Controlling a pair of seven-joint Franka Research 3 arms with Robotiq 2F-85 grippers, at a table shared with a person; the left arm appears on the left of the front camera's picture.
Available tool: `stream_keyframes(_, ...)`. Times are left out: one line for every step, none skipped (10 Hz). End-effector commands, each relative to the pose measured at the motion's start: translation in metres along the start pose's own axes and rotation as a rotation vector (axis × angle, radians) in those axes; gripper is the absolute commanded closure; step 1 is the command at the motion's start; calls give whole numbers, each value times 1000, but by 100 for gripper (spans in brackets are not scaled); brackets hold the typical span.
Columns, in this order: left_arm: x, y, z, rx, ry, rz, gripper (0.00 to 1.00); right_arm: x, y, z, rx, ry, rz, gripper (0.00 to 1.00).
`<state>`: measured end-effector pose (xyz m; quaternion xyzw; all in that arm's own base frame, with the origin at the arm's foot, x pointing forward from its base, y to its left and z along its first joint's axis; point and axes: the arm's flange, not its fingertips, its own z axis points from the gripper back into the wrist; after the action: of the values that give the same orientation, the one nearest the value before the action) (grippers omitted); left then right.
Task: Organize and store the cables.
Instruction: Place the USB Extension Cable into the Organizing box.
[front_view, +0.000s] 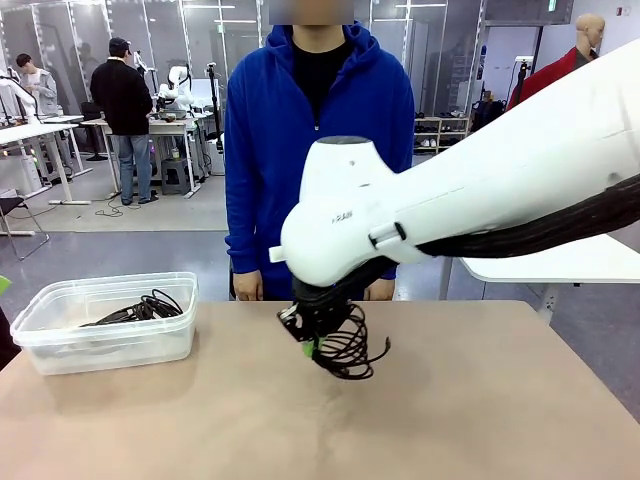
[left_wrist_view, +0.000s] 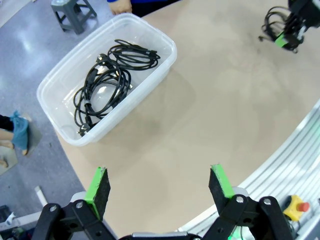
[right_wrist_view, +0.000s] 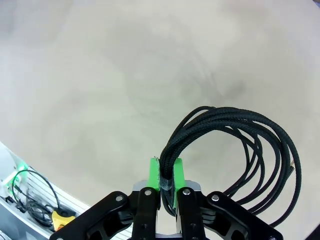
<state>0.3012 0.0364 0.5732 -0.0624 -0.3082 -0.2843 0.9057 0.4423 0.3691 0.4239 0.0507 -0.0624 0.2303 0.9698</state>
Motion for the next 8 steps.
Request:
stream_keyframes(0,0,1,12,2,1,0,13,19,-26,-13,-35,-32,100)
stream_keyframes(0,0,1,12,2,1,0,14,27,-36,-4,-11,-26,100)
stream_keyframes(0,0,1,12,2,1,0,12,33,-43,1,8,-15,100)
stream_keyframes(0,0,1,12,2,1,0,10,37,-51,-4,29,-8,100)
stream_keyframes(0,0,1,12,2,1,0,8,40,-59,10,52,-5,100)
stream_keyframes(0,0,1,12,2,1,0,8,41,-63,8,57,-5,100)
stream_keyframes(0,0,1,12,2,1,0,8,42,-64,11,59,-7,100)
stream_keyframes(0,0,1,12,2,1,0,7,42,-64,10,63,-8,100)
